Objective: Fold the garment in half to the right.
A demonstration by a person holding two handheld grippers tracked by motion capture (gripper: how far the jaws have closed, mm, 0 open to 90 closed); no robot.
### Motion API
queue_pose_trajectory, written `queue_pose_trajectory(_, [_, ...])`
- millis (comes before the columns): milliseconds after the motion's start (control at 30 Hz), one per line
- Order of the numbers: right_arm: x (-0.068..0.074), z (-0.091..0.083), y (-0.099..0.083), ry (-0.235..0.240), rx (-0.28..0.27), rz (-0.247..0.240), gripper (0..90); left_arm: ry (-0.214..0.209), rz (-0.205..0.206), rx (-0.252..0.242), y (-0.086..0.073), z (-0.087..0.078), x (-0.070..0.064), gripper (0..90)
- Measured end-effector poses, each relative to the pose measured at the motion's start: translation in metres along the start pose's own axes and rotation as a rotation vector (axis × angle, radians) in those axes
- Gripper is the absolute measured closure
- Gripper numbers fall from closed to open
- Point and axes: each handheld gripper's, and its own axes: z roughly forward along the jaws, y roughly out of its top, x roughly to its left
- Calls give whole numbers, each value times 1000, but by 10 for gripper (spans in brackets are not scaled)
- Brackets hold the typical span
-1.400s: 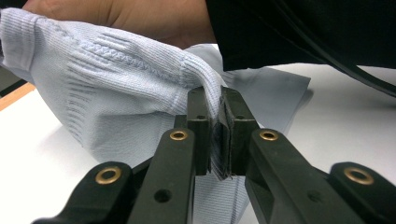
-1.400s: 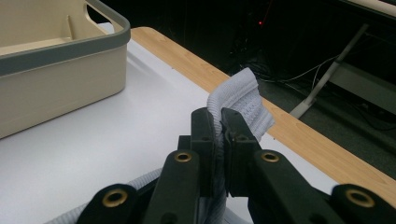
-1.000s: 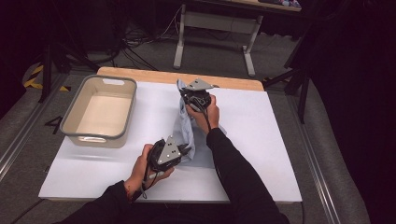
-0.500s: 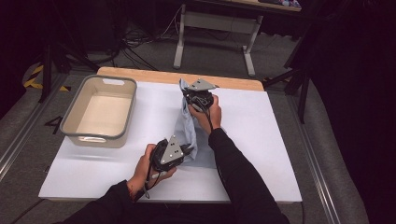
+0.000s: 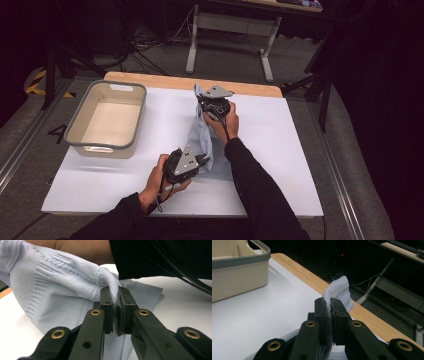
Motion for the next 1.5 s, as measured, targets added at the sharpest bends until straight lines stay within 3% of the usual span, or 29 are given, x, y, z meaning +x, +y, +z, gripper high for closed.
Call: queue_pose_trajectory(1500, [-26,-14,-24,-32,43,5,853,-44,12,20,7,26,-9,841])
